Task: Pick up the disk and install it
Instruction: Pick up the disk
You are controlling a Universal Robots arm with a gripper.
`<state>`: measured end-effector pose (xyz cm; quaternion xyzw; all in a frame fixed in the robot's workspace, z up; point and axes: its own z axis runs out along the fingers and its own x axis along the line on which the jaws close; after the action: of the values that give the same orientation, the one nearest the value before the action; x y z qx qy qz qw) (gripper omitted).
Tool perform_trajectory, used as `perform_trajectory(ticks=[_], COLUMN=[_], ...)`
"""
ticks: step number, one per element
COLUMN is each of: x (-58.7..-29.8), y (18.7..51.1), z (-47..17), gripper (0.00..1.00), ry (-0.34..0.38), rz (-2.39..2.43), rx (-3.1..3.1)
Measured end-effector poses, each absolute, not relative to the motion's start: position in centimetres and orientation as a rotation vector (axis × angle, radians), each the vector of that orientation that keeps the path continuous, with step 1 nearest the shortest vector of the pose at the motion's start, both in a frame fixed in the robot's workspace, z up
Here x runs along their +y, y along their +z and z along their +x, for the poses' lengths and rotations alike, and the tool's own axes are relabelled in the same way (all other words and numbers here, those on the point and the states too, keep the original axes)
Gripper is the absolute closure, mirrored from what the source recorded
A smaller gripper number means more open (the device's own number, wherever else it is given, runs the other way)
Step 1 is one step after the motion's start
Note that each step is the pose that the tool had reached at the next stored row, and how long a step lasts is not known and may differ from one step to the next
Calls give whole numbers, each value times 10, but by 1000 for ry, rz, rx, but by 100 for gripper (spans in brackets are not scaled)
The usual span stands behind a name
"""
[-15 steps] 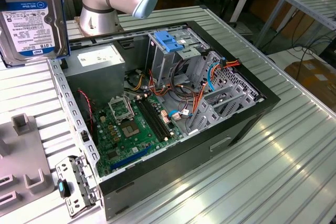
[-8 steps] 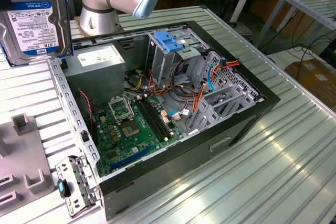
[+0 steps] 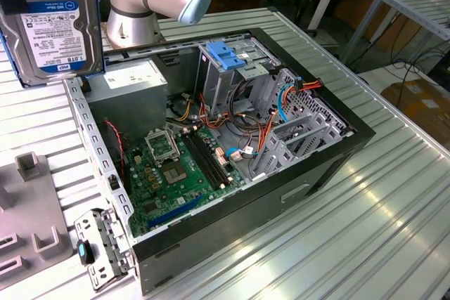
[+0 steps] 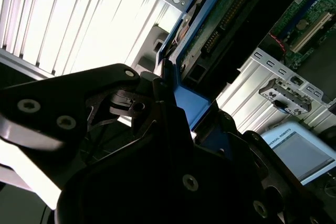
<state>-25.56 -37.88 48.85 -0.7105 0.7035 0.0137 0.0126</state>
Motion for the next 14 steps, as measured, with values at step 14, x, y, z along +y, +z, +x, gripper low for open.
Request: perform_trajectory(ticks=[14], x=[-381], y=[488], z=[-227], gripper=[63], ry=[43], rz=[-2214], rx=[2192])
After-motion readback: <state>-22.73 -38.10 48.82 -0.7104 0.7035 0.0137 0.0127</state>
